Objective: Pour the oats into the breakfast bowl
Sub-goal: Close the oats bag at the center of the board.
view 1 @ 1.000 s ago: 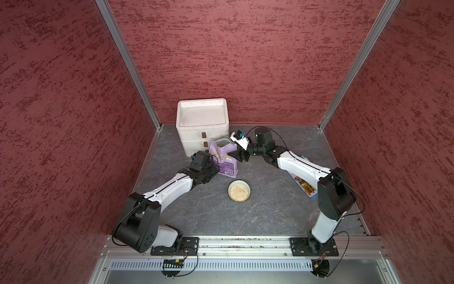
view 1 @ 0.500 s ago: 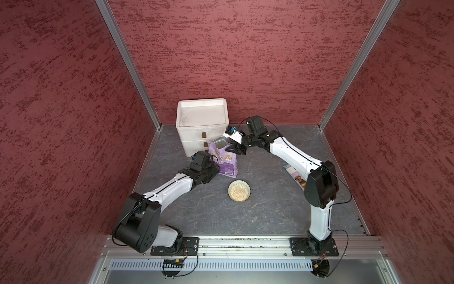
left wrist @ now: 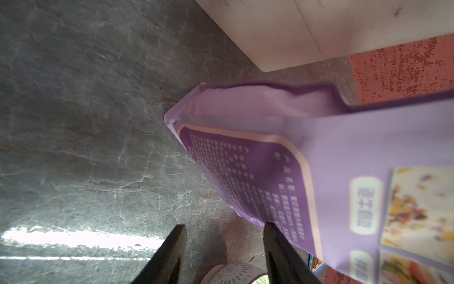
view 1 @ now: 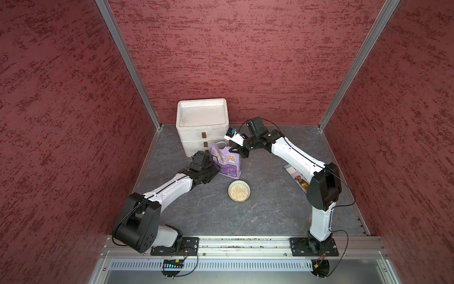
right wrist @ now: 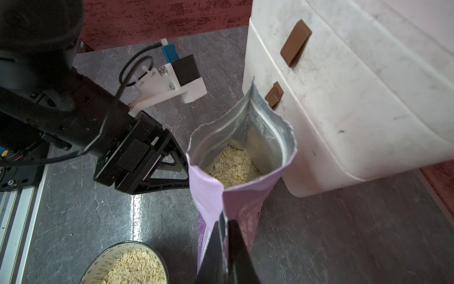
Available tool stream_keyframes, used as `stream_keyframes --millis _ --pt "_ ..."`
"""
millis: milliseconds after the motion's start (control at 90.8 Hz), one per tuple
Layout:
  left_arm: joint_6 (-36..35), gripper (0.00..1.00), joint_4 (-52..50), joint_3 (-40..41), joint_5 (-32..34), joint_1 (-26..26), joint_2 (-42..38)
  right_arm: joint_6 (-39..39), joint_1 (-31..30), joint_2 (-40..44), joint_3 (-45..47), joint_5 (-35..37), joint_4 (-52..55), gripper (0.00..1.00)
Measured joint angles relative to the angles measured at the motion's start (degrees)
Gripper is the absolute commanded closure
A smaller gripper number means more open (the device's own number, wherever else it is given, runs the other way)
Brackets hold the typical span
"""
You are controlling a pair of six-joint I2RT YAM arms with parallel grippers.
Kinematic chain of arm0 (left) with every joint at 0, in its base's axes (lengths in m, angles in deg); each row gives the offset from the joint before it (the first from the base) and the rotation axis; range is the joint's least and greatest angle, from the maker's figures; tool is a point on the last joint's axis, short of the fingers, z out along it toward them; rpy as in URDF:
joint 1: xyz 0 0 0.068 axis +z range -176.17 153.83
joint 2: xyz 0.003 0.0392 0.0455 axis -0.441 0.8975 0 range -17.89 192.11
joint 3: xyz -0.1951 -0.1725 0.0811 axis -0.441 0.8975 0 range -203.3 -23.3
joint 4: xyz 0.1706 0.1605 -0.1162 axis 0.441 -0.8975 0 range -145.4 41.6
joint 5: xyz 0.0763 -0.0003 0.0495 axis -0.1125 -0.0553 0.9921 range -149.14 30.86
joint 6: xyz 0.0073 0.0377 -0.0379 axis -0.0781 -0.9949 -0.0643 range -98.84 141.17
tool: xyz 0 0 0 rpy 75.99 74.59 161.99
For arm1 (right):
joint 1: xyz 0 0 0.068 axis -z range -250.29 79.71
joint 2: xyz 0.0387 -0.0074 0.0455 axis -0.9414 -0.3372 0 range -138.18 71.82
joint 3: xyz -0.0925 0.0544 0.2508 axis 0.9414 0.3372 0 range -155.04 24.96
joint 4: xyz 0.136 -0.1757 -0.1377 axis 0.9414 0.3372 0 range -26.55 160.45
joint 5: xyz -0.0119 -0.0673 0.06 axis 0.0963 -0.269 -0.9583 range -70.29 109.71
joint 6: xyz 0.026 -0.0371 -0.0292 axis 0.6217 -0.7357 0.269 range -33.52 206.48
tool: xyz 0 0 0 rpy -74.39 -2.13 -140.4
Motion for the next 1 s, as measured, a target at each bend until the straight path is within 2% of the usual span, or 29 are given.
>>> stream_keyframes --millis 33,66,187,408,716,760,804,837,881,1003 --pt "0.24 0.46 0.07 0.00 -0.07 0.00 0.00 -0.09 -0.09 0.35 0.37 0.31 0.33 0.51" --pt "0.33 0.46 0.07 0.00 -0.20 0.00 -0.04 -0.02 -0.11 0.57 0.61 0.55 0.59 0.43" --pt "0.68 0.47 0.09 0.00 -0.79 0.00 -0.07 -0.31 -0.39 0.59 1.20 0.90 1.01 0.33" --pt "0.87 0.47 0.55 0.00 -1.07 -0.02 -0.07 -0.39 -1.92 -0.17 0.94 2.25 0.70 0.32" --pt "1.09 0.47 0.85 0.00 -1.07 -0.07 -0.11 2.10 -2.25 -5.95 -6.62 4.46 0.04 0.36" --pt "1.11 0.47 0.85 0.00 -1.07 -0.07 -0.17 2.34 -2.29 -6.45 -7.26 4.68 -0.09 0.41" --pt "1.14 0.47 0.85 0.00 -1.07 -0.07 -0.26 2.67 -2.36 -6.88 -7.76 4.74 -0.13 0.55" --pt "1.25 0.47 0.85 0.00 -1.07 -0.07 -0.37 2.89 -2.40 -7.13 -8.07 4.83 -0.11 0.72" --pt "1.27 0.47 0.87 0.00 -1.07 -0.07 -0.46 2.84 -2.49 -7.21 -8.20 4.96 -0.02 1.00" --pt "1.29 0.47 0.85 0.00 -1.05 -0.07 -0.48 3.17 -2.67 -7.15 -8.17 5.53 0.07 1.00"
